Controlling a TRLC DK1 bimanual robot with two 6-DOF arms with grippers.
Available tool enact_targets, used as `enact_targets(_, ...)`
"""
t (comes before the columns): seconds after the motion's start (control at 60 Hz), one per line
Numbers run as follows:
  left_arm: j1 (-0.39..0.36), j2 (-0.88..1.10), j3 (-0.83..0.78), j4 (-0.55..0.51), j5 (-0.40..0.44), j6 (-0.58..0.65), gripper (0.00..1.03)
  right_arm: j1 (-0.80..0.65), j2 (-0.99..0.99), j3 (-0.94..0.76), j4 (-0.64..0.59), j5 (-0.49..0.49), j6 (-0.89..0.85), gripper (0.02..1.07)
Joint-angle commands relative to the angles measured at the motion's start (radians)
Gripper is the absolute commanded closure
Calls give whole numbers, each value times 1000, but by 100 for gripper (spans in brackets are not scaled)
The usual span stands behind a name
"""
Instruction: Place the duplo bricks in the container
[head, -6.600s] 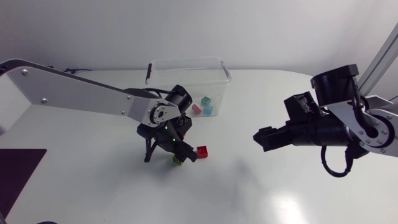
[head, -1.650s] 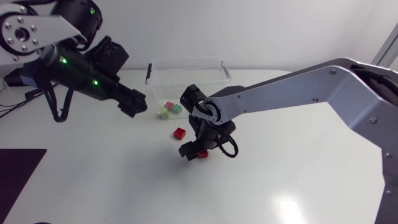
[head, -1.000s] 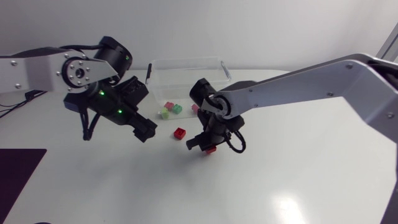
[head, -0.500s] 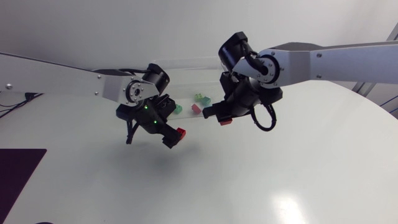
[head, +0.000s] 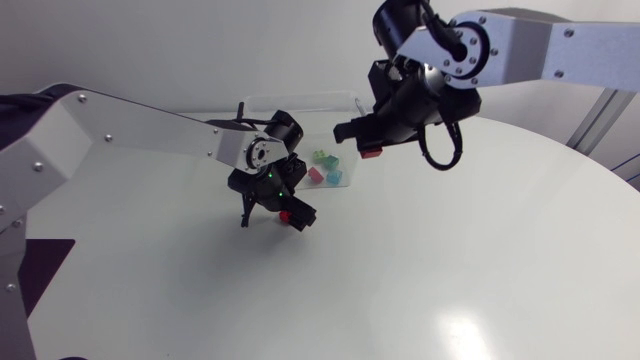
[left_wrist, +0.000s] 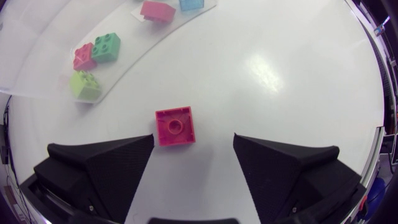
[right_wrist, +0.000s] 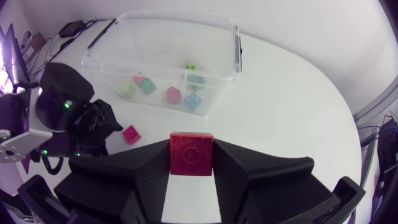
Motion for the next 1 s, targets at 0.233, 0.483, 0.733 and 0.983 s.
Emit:
enact_targets(0.233,0,79,40,47,-23,-27,39,-25,11,103,52,14,-21,82)
enact_targets(0.483,-2,91,15,90,-45,-19,80,-27,55,134,158,34,-41,82)
enact_targets(0.733,-36,-101,-127,88,-45,5,83,-28,173,224,199,34,-48,82)
enact_targets(0.983,-16,-356,-224,47,-46,13,83,-36,284,335,195,34,-50,81)
